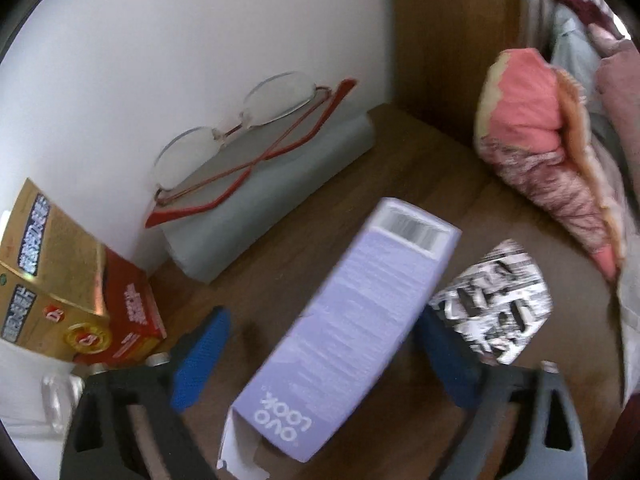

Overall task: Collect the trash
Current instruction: 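Grasp the lilac OVO COOK box with the left tool, then grasp the silver blister pack with the right tool while the left tool holds the box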

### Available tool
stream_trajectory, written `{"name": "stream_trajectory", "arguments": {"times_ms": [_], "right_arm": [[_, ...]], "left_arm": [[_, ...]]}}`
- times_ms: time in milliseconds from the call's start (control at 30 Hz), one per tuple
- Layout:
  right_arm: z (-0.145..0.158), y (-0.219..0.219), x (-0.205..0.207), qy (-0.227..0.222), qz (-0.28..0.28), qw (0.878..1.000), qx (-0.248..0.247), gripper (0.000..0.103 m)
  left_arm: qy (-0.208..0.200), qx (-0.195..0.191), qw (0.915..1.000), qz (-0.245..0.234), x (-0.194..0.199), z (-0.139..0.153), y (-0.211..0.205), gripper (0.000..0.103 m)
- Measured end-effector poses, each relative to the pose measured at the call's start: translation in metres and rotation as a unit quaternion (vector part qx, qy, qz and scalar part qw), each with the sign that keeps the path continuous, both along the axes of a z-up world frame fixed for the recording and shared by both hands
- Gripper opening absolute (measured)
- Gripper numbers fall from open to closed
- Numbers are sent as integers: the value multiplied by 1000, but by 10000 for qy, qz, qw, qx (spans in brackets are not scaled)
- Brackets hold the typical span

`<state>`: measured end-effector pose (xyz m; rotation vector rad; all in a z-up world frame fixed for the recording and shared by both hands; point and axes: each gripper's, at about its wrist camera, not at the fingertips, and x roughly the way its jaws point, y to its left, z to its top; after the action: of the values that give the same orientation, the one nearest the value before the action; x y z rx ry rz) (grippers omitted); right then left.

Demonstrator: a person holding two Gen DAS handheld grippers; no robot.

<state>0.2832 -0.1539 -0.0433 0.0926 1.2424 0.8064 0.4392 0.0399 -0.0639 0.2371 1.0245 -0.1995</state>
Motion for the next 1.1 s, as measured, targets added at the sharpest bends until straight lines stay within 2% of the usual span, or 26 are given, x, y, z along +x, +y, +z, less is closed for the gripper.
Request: {"name": "stream_trajectory", "arguments": {"times_ms": [33, 100, 267, 433, 500, 600, 767, 1100], "right_arm": [[0, 2, 3, -5, 3, 10000, -4, 79], [2, 5, 8, -26, 17, 10000, -4, 79], [8, 14, 30, -232, 48, 9995, -185, 79], [10, 41, 59, -515, 129, 9965, -640, 79], [9, 52, 71, -529, -7, 9956, -773, 79], [10, 64, 93, -543, -483, 9943, -780, 79], [3, 77, 123, -414, -1158, 9888, -846, 79], [-16, 106, 142, -349, -1451, 9769, -1528, 80]], "left_arm": [[10, -100, 9999, -34, -2, 1, 1, 60], [63, -236, 9997, -37, -5, 3, 3, 38], [272, -318, 9987, 294, -27, 5, 16, 38], [458, -375, 9950, 799, -59, 6, 34, 38], [396, -296, 9942, 953, -73, 6, 37, 38], [386, -387, 9923, 1107, -87, 5, 43, 37], [321, -340, 9924, 1140, -101, 5, 56, 38], [303, -478, 9916, 1164, -91, -3, 52, 38]]}}
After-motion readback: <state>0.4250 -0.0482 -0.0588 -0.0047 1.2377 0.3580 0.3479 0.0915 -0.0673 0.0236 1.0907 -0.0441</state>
